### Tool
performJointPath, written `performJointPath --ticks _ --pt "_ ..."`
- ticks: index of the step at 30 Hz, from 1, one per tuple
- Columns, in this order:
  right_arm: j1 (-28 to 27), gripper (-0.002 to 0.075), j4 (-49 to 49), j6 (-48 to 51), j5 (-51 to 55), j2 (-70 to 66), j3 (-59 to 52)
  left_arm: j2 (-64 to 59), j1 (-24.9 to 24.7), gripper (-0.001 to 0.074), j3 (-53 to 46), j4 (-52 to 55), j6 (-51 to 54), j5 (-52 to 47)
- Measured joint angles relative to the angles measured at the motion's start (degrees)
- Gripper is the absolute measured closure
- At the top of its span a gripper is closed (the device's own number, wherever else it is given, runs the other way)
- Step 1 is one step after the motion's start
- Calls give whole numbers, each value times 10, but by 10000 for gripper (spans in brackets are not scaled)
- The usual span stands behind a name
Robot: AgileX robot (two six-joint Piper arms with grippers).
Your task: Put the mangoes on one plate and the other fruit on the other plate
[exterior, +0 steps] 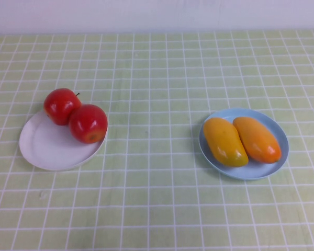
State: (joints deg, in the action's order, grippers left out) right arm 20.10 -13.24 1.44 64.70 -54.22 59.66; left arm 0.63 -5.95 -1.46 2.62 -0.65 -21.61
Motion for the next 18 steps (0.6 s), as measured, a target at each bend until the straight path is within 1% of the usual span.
performJointPath --ticks 4,8,13,16,18 --pt "0 740 0 44 -15 31 -44 0 0 731 0 0 0 0" --pt "0 741 2 55 -75 48 -108 0 0 731 0 0 0 0" --pt "-4 741 3 58 -233 87 -221 0 0 731 0 0 0 0" --pt "-30 741 16 59 -331 141 -308 0 0 731 0 0 0 0" --pt "-61 741 17 59 -393 195 -371 0 0 731 0 0 0 0"
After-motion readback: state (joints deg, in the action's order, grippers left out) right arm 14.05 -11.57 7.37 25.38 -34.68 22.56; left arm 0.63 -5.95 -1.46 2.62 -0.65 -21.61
